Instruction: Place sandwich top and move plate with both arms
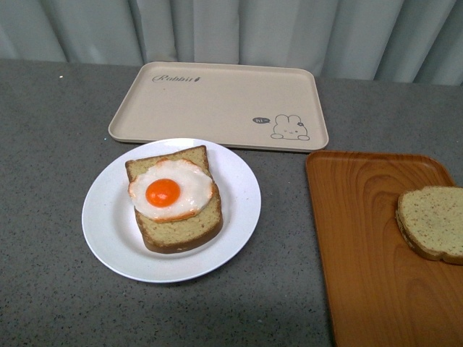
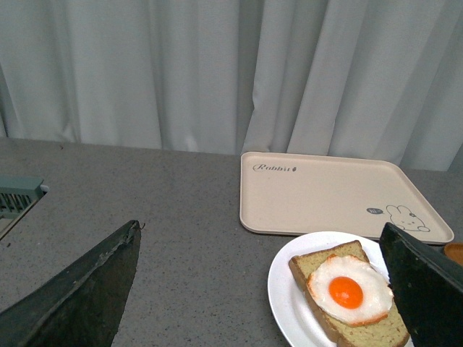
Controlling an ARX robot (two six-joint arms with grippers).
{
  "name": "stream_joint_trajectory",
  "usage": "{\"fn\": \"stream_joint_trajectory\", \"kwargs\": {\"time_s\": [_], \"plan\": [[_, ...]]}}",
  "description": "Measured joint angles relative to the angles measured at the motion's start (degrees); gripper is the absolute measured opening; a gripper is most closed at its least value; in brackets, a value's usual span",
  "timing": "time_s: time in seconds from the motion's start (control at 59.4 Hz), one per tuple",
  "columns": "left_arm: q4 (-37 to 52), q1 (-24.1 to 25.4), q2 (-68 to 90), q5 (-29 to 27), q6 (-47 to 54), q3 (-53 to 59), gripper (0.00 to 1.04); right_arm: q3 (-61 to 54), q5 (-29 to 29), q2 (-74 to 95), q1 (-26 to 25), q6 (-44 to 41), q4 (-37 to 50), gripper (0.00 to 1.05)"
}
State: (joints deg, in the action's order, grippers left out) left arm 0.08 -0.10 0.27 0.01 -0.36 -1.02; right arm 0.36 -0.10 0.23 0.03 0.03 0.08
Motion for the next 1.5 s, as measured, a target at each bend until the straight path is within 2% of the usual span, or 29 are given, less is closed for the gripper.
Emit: {"fn": "stream_joint_trajectory", "kwargs": {"time_s": [1.498], "plan": [[0.0,0.0,0.0,0.0,0.0,0.0,0.98,0.0,0.0,0.0,0.0,0.0,0.0,0.96]]}}
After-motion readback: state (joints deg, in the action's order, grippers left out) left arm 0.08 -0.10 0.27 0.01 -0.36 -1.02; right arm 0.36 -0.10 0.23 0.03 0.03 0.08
